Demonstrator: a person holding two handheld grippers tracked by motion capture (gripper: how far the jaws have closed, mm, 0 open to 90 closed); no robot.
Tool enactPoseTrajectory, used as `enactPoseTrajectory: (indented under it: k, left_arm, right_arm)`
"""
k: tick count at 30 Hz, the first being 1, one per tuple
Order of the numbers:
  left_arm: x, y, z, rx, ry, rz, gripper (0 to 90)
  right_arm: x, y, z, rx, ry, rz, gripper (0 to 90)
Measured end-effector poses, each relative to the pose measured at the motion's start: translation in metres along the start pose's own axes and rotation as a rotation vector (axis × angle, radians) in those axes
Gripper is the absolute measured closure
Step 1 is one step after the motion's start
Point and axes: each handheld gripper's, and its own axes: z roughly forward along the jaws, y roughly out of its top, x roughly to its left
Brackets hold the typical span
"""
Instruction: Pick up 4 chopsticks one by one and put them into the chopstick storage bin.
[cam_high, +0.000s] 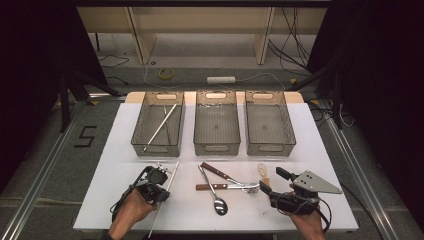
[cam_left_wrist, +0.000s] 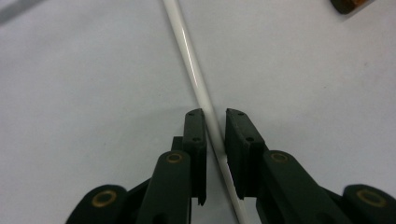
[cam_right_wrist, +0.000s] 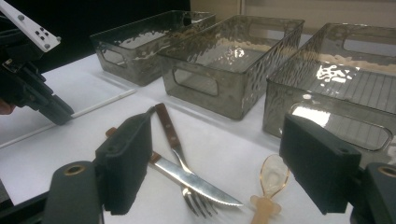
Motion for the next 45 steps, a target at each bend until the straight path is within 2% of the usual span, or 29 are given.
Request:
enactPoseTrajectory:
  k: [17, 19, 22, 27, 31, 40, 45]
  left_arm:
    - [-0.001, -0.004, -0.001, -0.039, -0.011, -0.041, 80.8]
    - [-0.002, -0.004, -0.001, -0.039, -0.008, -0.035, 81.3]
    - [-0.002, -0.004, -0.001, -0.021, -0.031, -0.051, 80.7]
    - [-0.003, -0.002, -0.001, 0.009, -0.037, -0.044, 79.4]
    - [-0.002, 0.000, -0.002, 0.045, -0.061, -0.036, 75.5]
    - [-0.011, 0.000, -0.001, 0.041, -0.002, -0.003, 79.2]
    - [-0.009, 0.000, -0.001, 0.044, -0.012, -0.001, 81.7]
  right_arm:
    - [0.000, 0.001, -0.001, -0.001, -0.005, -0.003, 26.5]
    - [0.000, 0.001, -0.001, -0.002, -0.004, -0.004, 26.5]
    - [0.000, 0.001, -0.001, -0.004, -0.004, -0.004, 26.4]
    - [-0.001, 0.001, -0.002, -0.003, -0.004, -0.003, 26.5]
    - [-0.001, 0.000, -0.001, -0.001, -0.004, -0.003, 26.5]
    - [0.000, 0.001, -0.001, 0.001, -0.006, -0.006, 26.6]
    - [0.000, 0.001, -0.001, 0.000, -0.008, -0.005, 26.6]
